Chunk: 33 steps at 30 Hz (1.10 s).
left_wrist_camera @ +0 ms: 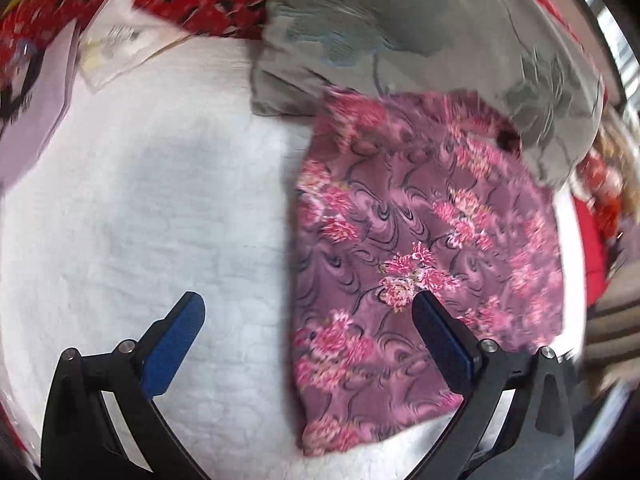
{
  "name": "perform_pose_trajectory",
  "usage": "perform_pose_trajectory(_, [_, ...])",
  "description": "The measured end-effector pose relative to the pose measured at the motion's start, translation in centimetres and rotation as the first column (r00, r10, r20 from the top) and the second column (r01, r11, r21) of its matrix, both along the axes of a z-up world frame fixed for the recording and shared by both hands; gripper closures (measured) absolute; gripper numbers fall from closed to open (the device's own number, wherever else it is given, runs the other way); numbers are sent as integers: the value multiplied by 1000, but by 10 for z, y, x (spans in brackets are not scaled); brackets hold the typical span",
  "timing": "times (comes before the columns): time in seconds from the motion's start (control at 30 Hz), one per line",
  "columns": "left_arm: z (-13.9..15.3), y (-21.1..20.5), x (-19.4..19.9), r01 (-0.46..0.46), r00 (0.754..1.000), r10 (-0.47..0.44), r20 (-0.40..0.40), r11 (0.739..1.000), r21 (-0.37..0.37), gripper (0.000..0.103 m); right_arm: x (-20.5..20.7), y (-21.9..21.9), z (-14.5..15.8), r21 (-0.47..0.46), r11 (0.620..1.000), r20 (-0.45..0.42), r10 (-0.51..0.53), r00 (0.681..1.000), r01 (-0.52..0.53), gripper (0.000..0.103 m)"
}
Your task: Fold small clothes
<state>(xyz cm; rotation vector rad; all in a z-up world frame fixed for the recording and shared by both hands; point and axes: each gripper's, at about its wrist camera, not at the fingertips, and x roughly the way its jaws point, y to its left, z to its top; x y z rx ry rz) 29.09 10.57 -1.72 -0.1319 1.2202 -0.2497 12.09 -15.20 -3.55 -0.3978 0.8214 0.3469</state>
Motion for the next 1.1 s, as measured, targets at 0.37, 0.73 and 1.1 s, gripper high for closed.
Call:
perform_pose_trajectory(0.37, [-3, 37, 0, -50, 997, 45, -63, 996, -79, 0, -3, 120, -26, -254, 964, 183, 125, 975, -76, 14])
perform_pose_trajectory(0.73, [-15, 20, 32, -68, 985, 22, -173, 962, -265, 0, 27, 112, -11, -240, 970, 291, 43, 956, 30, 92])
perform_pose_trajectory(1.1, [-16, -43, 51, -4, 980, -59, -190, 950, -313, 76, 8, 74, 25, -81, 996, 394, 10, 919, 24, 97])
